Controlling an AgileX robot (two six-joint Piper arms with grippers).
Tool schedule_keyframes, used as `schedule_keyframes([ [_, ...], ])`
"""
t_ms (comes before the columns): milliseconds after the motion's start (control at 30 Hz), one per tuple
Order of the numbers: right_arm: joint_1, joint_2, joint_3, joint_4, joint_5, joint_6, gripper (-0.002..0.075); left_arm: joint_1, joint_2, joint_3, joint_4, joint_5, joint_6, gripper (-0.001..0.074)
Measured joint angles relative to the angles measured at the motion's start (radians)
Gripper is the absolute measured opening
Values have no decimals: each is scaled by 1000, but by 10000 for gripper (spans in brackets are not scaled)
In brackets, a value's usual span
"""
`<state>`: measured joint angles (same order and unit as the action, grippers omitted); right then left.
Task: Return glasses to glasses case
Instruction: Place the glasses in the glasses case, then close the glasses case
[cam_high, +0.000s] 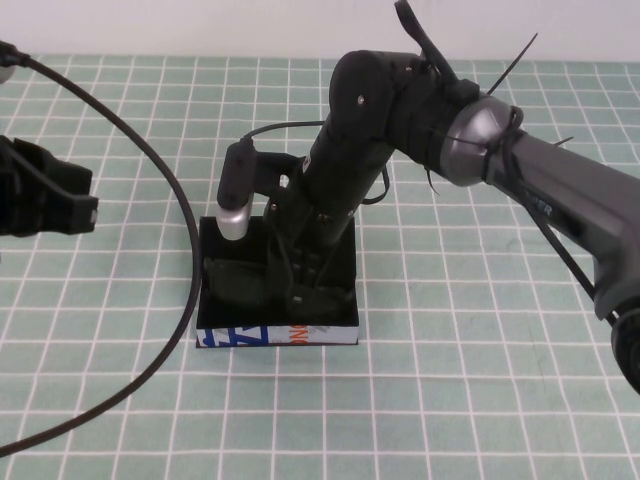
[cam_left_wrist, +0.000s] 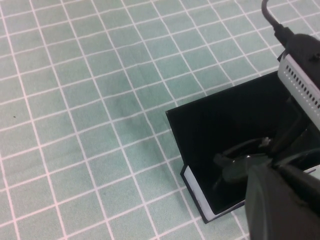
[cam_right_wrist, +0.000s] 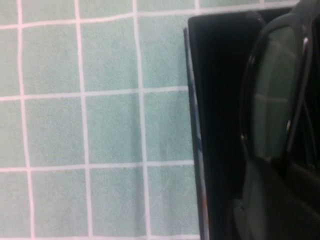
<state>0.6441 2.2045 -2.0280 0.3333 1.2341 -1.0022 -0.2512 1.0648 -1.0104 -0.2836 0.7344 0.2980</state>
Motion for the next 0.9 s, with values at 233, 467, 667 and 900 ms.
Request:
schedule_keyframes([
  [233, 0, 0, 0, 7, 0, -2, 122, 0, 0, 0, 15, 0, 0, -1],
  [467, -11, -6, -11, 9, 1, 8, 91, 0, 0, 0, 54, -11, 7, -1],
  [667, -69, -15, -122, 61, -5, 188, -1, 0, 42, 71, -35, 45, 154, -1],
  [900, -163, -23, -165, 208, -121, 385, -11, -6, 178, 261, -415, 4, 531, -1],
])
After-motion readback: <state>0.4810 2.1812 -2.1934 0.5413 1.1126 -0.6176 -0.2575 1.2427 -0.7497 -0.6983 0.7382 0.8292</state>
